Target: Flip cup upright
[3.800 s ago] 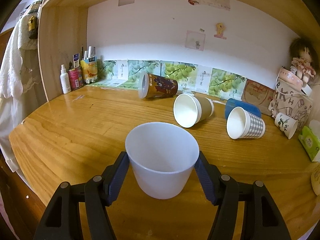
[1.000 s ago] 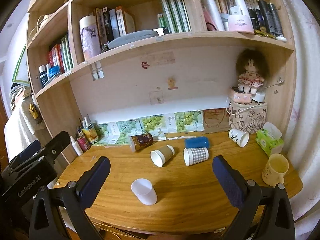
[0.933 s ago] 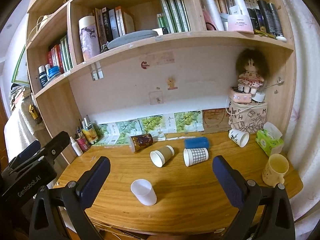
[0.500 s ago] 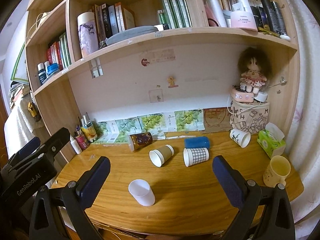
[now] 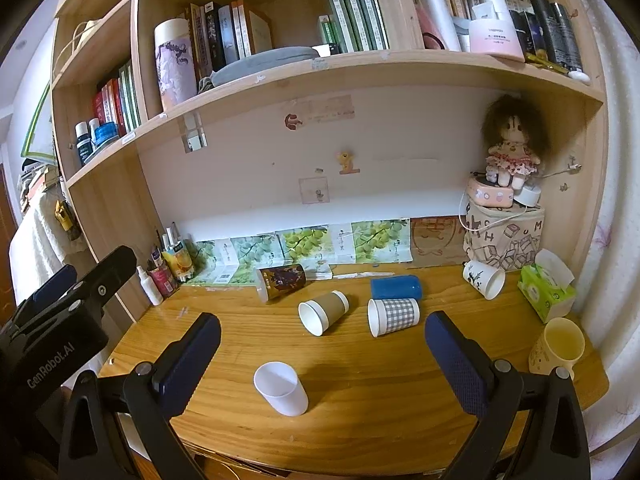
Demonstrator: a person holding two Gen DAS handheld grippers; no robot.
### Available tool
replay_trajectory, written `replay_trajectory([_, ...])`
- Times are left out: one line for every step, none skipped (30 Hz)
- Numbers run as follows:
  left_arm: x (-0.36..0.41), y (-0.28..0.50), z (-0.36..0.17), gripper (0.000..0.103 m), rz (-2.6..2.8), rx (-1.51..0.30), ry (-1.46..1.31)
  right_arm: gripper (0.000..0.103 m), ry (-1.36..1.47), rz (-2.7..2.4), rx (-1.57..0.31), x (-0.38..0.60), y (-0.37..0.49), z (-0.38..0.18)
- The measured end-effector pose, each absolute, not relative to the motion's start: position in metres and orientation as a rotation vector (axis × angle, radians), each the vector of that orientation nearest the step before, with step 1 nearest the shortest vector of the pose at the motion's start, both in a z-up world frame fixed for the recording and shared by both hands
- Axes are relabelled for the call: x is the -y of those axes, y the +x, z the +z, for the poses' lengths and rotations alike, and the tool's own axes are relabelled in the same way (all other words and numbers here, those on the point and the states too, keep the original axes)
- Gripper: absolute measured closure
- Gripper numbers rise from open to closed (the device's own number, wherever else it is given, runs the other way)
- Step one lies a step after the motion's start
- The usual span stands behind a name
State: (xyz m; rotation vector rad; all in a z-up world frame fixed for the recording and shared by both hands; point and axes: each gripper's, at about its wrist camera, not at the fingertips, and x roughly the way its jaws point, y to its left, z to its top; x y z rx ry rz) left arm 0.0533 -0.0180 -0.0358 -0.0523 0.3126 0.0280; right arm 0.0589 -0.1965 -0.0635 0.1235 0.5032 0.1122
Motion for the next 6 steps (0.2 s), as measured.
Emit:
replay_trajectory([0.0179, 0.0529, -0.0359, 0.001, 0.028, -0.312, -0.053, 0.001, 0.123, 0.112, -0.504, 0.1966, 0.0596, -0.0634])
replay_trajectory([0.0176, 0.0525, -0.036, 0.001, 0.027, -0.312, -0.052, 0.001, 0.123, 0.113, -0.506, 0.197, 0.06, -0.0636])
replay_trajectory([0.018, 0.0532, -0.0359, 0.001, 0.027, -0.313, -0.052, 0.001, 0.123, 0.114, -0.507, 0.1975, 0.0605, -0.0639])
replay_trajectory([0.0176, 0.0524, -0.036, 0.001, 0.027, -0.312, -0.052, 0.001, 0.123, 0.115, -0.508, 0.1979, 0.0608, -0.0639])
replay_trajectory([0.0176, 0.0524, -0.0359, 0.001, 0.027, -0.312, -0.053, 0.001, 0.122, 0.115, -0.51, 0.1982, 0.0612, -0.0641])
replay_trajectory([0.0178, 0.0529, -0.0357, 0.001, 0.026, -0.312, -0.055, 0.001, 0.121, 0.114, -0.512, 0.1981, 0.0613, -0.0643])
